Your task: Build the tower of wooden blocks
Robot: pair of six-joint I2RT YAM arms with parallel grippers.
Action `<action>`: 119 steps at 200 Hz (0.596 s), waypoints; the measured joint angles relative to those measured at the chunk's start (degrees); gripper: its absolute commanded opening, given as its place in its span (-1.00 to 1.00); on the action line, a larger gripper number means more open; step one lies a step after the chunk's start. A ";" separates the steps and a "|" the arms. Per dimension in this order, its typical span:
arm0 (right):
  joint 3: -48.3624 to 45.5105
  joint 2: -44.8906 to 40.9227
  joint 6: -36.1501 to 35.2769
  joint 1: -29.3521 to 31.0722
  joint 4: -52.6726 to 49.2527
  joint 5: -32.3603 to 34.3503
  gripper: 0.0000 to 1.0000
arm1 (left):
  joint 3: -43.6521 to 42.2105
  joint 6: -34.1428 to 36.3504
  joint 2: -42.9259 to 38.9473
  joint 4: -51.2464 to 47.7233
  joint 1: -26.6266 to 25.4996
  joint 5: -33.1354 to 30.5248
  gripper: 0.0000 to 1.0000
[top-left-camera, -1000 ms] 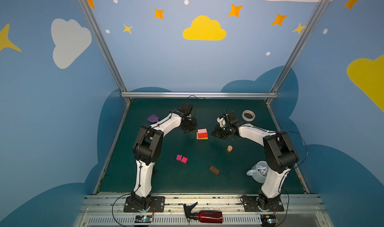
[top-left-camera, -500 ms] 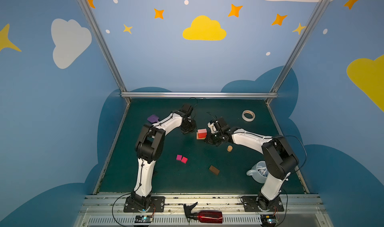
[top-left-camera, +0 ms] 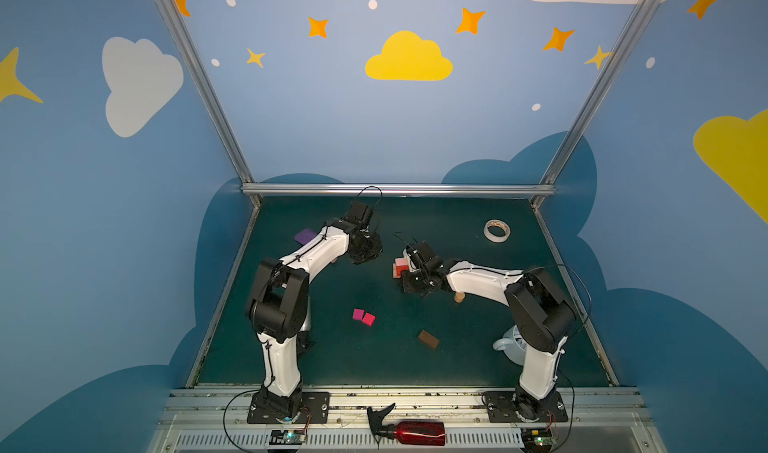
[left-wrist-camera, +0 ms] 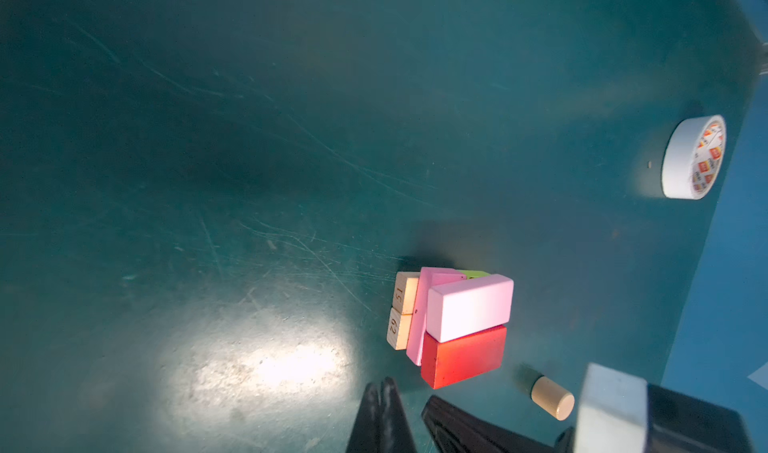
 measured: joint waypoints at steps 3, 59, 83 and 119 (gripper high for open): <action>0.02 0.00 0.00 0.07 0.00 0.20 -1.00 | -0.15 0.00 -0.13 0.04 0.04 -0.02 -0.91; 0.57 0.00 -0.22 0.24 1.03 2.62 -1.00 | -1.79 -0.20 -1.03 0.68 0.15 -0.07 -0.91; 1.38 0.09 -0.26 0.33 1.22 3.23 -1.00 | -2.21 -0.31 -1.07 1.01 0.15 -0.04 -0.91; 2.32 0.55 -0.28 0.39 1.36 3.34 -1.00 | -2.73 -0.35 -1.20 1.20 0.15 0.00 -0.91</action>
